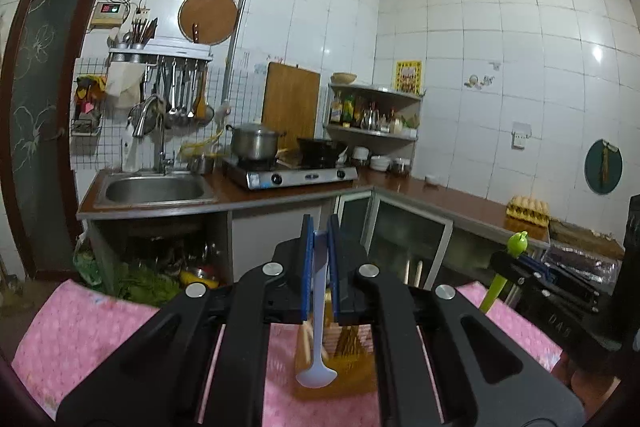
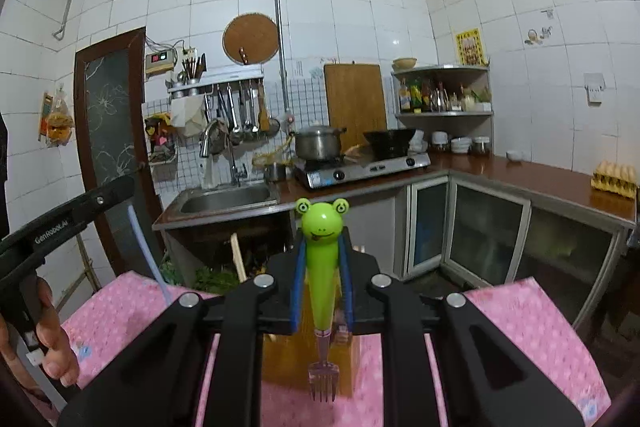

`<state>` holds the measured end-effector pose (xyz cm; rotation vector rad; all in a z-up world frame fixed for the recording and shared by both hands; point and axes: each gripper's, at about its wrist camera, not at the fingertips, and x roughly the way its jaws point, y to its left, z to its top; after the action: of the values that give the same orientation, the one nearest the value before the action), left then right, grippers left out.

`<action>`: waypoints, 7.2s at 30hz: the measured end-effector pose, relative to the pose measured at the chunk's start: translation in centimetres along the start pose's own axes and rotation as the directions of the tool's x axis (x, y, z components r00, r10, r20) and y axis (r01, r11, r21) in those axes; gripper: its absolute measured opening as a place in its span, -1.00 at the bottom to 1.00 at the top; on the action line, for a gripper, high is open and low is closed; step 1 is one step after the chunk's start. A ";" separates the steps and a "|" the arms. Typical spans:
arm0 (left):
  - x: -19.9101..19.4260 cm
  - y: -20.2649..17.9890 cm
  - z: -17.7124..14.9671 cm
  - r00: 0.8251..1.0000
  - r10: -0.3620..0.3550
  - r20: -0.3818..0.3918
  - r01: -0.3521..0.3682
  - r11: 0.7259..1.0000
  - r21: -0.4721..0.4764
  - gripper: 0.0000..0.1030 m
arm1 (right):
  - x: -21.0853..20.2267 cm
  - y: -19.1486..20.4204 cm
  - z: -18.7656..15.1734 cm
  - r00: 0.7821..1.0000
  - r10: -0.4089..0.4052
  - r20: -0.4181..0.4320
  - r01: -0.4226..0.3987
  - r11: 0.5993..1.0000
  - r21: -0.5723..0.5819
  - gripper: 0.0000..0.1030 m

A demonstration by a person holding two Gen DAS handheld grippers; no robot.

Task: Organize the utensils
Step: 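Lift both utensils over the yellow holder and lower them in, then open both grippers to release the utensils into the holder, then grasp a wooden chopstick with the right gripper while the left grasps another, then carry both chopsticks over the yellow holder and lower them in, then open both grippers to release the chopsticks into the holder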

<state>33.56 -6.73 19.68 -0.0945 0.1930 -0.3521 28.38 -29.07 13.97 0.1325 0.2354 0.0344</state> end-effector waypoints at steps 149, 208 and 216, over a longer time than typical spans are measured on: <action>0.6 -0.4 -13.3 0.865 0.048 -0.499 -0.072 0.997 -0.029 -0.94 | -1.3 -4.2 -12.5 0.916 -0.036 -0.401 0.084 0.991 0.103 -0.89; 8.2 2.3 -9.8 0.972 0.057 -0.230 -0.064 0.998 -0.023 -0.34 | 6.1 -0.9 -9.6 0.999 0.037 -0.035 -0.038 0.999 -0.035 -0.46; -0.3 3.2 -8.8 0.975 0.127 -0.182 -0.127 0.992 0.009 0.63 | 0.3 -0.9 -9.3 0.996 0.007 -0.088 -0.011 0.999 -0.050 0.19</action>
<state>32.52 -4.17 10.73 -0.0525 0.3790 -0.2325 26.47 -28.80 4.80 0.0816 0.3213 0.0553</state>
